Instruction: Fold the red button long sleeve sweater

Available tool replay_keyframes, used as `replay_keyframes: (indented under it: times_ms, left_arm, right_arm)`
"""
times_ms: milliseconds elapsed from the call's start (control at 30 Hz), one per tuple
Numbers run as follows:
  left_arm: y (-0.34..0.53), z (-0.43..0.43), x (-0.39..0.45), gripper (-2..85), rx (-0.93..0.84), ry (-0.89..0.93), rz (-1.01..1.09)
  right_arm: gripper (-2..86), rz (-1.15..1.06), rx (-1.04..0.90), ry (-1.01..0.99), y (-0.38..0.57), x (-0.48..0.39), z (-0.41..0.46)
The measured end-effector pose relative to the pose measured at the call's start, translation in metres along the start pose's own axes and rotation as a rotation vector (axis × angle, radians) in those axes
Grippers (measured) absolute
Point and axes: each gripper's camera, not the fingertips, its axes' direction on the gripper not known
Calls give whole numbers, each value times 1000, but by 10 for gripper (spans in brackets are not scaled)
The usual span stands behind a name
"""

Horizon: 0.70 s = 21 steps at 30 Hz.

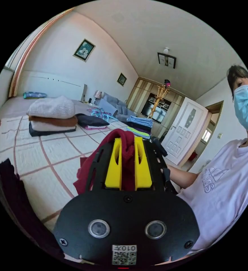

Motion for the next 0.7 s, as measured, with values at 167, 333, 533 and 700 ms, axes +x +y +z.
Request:
replay_keyframes:
  times_ms: [167, 333, 533, 700]
  left_arm:
    - [-96, -37, 14, 97, 201, -75, 260]
    - [-84, -20, -24, 104, 19, -169, 117]
    - [30, 78, -124, 115, -415, -281, -237]
    - [62, 91, -131, 130, -427, -421, -192]
  right_arm:
    - [53, 62, 282, 145, -23, 37, -108]
    - [65, 190, 357, 132, 21, 73, -151]
    - [93, 339, 45, 175, 68, 136, -63]
    - [103, 399, 73, 125, 103, 169, -39]
